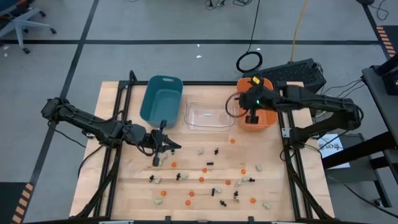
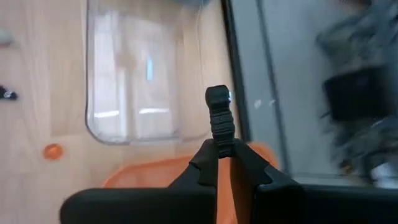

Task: Sort Halloween decoration
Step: Put the black skeleton toy into the orange bin

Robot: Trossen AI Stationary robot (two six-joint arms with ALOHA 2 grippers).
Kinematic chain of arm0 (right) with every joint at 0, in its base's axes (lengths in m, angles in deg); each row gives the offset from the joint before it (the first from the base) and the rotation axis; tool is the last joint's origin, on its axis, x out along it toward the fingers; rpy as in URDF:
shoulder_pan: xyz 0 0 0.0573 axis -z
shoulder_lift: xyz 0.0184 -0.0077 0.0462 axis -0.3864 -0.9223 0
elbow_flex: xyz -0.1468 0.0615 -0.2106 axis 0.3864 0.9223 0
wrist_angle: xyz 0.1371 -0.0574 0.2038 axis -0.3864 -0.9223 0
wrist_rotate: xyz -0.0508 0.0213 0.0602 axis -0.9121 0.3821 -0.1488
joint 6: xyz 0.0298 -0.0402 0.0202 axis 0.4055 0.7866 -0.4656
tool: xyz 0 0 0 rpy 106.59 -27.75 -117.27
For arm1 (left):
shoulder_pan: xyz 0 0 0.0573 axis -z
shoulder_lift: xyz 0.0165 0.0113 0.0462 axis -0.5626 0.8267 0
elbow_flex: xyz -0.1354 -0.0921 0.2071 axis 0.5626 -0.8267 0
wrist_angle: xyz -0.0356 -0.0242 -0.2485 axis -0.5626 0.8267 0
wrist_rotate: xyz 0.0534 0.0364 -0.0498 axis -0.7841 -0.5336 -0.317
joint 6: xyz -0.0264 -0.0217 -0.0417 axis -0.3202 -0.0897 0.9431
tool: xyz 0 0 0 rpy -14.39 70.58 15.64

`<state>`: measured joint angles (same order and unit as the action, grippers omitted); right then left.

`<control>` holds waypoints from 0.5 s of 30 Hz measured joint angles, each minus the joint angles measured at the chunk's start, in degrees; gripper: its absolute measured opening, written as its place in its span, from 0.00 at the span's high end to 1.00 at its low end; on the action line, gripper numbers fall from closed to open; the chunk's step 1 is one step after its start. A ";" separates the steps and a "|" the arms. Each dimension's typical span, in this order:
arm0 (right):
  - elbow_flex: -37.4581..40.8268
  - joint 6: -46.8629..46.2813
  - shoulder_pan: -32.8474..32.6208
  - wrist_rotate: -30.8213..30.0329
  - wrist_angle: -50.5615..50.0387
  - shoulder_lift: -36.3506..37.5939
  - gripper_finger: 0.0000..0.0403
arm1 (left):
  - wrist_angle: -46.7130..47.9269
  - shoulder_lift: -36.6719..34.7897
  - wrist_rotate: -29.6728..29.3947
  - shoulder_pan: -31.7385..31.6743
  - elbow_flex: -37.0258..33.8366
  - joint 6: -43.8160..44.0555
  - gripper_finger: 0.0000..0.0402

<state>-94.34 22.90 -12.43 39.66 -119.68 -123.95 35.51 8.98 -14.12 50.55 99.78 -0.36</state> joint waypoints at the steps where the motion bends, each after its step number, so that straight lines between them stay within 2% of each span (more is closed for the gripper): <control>1: -0.08 -0.30 1.96 2.13 -0.71 -0.35 1.00 | 0.00 0.00 0.00 0.00 0.00 -0.26 1.00; 7: -0.08 -1.38 11.61 11.48 -4.44 -3.85 1.00 | 0.00 0.00 -0.02 -0.17 0.00 -0.38 1.00; 15: 4.91 2.77 21.93 17.51 -6.16 -10.96 1.00 | -0.07 1.71 -0.20 -0.17 0.00 0.21 1.00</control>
<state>-89.43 25.67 9.51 57.18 -125.84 -134.91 35.44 10.69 -14.32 50.38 99.78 -0.15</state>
